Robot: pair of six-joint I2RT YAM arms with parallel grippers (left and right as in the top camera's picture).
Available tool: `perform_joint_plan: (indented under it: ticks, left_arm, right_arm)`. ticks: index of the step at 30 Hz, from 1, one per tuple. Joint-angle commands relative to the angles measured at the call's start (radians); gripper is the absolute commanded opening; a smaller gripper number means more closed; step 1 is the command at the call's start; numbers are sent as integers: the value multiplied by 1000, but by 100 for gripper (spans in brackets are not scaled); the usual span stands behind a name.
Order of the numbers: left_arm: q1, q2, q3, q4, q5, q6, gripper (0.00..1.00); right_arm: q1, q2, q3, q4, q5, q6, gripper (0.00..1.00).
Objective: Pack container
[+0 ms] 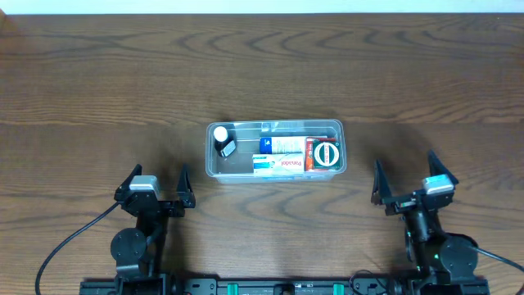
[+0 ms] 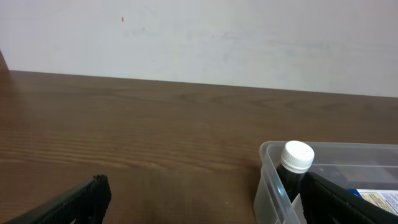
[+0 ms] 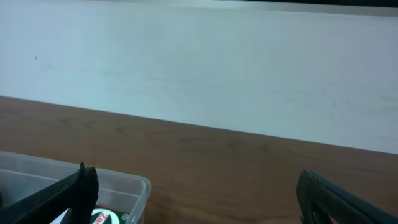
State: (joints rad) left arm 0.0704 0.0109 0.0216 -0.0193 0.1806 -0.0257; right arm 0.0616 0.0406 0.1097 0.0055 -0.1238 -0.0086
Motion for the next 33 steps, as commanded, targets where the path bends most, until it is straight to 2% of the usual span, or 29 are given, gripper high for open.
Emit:
perform_joint_plan:
  ticks: [1,5,17,33]
  left_arm:
    - [5,-6,-18,-33,18,-1,98]
    - [5,-6,-18,-33,18,-1,98]
    - [5,-6,-18,-33,18,-1,98]
    - [5,-6,-18,-33,18,-1,98]
  right_arm:
    - [2,-36,-47,20,36,72,99]
    - [2,-35,-81,24,112,153,99]
    - [2,-35,-105,-82,121,77,99]
    - [2,-35,-105,-80,117,56,99]
